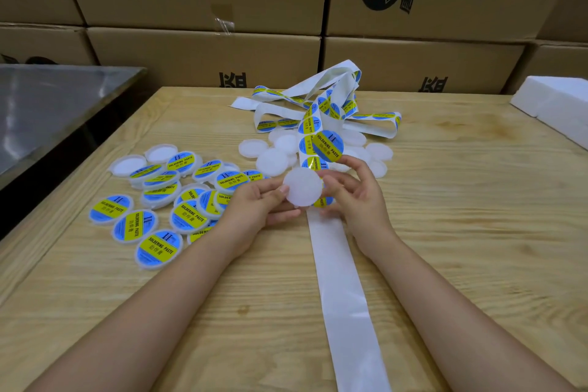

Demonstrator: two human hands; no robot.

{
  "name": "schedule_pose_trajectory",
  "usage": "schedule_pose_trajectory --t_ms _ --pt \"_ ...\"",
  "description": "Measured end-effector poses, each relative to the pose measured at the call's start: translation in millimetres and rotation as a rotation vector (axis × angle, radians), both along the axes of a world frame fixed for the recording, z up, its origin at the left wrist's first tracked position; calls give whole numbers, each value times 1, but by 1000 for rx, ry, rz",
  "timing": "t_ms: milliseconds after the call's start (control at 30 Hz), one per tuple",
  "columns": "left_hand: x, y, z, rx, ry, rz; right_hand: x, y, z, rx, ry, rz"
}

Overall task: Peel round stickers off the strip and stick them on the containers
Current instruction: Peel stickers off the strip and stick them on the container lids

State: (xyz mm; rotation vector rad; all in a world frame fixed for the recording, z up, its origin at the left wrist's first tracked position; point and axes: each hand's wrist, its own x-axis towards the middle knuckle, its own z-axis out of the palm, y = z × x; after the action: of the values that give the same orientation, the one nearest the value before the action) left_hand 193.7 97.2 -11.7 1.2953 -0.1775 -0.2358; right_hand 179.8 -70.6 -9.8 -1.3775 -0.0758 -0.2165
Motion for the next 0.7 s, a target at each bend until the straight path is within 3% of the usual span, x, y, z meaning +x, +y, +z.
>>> schedule_pose_trajectory --t_ms 133,333,700 --pt "2 1 0 -32 19 -20 3 -5 2 72 67 -38" --pt "1 1 -2 -25 3 -61 3 -1 -2 -65 98 34" --pt "-1 -1 0 -4 15 -48 5 -1 -4 -123 100 -3"
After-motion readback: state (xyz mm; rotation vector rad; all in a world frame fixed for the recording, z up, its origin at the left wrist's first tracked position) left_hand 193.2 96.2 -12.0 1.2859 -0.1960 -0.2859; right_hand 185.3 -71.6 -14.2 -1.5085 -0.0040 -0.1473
